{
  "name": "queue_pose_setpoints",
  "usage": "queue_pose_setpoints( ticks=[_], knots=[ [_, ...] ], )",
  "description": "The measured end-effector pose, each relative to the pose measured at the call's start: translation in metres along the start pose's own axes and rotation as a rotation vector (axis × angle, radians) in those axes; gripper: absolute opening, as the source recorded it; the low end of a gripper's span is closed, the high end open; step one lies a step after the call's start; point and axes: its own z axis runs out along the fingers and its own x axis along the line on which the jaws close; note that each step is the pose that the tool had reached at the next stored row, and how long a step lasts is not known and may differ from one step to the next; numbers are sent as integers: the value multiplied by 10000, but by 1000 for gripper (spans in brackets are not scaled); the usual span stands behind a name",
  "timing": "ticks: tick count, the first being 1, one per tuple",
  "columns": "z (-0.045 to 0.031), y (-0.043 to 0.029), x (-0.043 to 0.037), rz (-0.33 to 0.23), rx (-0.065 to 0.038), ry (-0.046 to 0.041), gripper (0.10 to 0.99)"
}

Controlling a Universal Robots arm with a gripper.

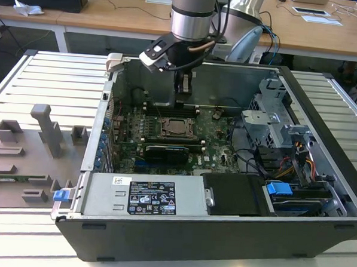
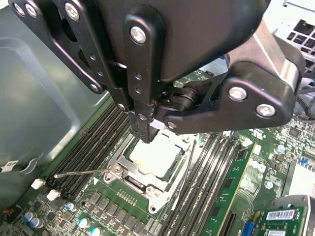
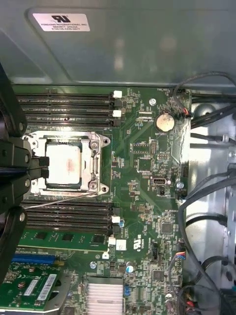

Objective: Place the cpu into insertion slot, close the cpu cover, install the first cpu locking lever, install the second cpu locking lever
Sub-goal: 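Install the first cpu locking lever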

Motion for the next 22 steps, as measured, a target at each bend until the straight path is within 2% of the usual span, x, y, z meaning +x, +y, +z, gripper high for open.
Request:
queue_pose_setpoints(
  ticks=[2, 8, 9, 10, 17, 22],
  knots=[
    [0, 0, 0, -402, -17, -3, 106],
    [0, 0, 0, -1092, -48, -10, 106],
    [0, 0, 0, -1655, -73, -14, 106],
    [0, 0, 0, -1977, -87, -17, 106],
    [0, 0, 0, -3305, -146, -29, 106],
    [0, 0, 0, -3859, -171, -33, 106]
  ],
)
